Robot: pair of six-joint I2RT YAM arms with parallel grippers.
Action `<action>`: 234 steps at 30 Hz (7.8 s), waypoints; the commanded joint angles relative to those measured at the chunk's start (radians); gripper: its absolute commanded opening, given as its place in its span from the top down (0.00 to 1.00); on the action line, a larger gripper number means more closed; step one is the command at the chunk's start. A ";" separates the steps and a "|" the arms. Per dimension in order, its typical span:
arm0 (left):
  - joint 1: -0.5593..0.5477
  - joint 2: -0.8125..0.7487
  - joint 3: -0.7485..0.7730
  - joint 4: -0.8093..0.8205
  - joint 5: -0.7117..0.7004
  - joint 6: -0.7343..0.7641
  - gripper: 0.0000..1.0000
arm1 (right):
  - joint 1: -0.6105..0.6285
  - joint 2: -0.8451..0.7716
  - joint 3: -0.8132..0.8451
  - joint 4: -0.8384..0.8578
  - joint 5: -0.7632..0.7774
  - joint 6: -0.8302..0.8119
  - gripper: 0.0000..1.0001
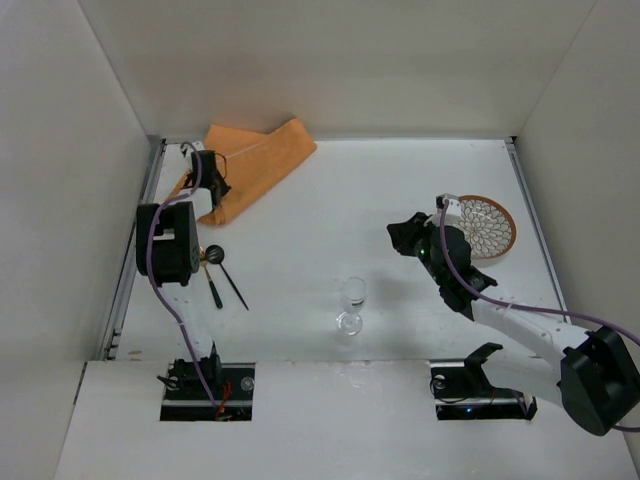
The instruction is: Set the dinner table for one person
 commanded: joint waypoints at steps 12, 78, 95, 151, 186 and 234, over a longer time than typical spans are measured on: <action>-0.321 -0.004 0.049 0.203 0.154 -0.159 0.79 | 0.009 -0.027 0.032 0.022 -0.006 -0.017 0.78; -0.746 -0.145 -0.026 0.353 0.338 0.241 0.38 | -0.095 -0.066 -0.032 0.019 0.132 0.065 0.41; -0.627 -0.666 -0.704 0.237 -0.363 -0.266 0.43 | -0.165 0.165 0.018 -0.033 0.120 0.160 0.67; -0.537 -0.821 -0.956 0.388 -0.213 -0.476 0.37 | -0.256 0.218 0.009 -0.002 0.079 0.415 0.16; -0.685 -0.886 -1.097 0.681 -0.176 -0.376 0.37 | -0.923 0.293 -0.062 0.005 -0.059 0.356 0.51; -0.587 -0.936 -1.129 0.634 -0.187 -0.408 0.37 | -0.230 0.713 0.734 0.012 -0.151 0.375 1.00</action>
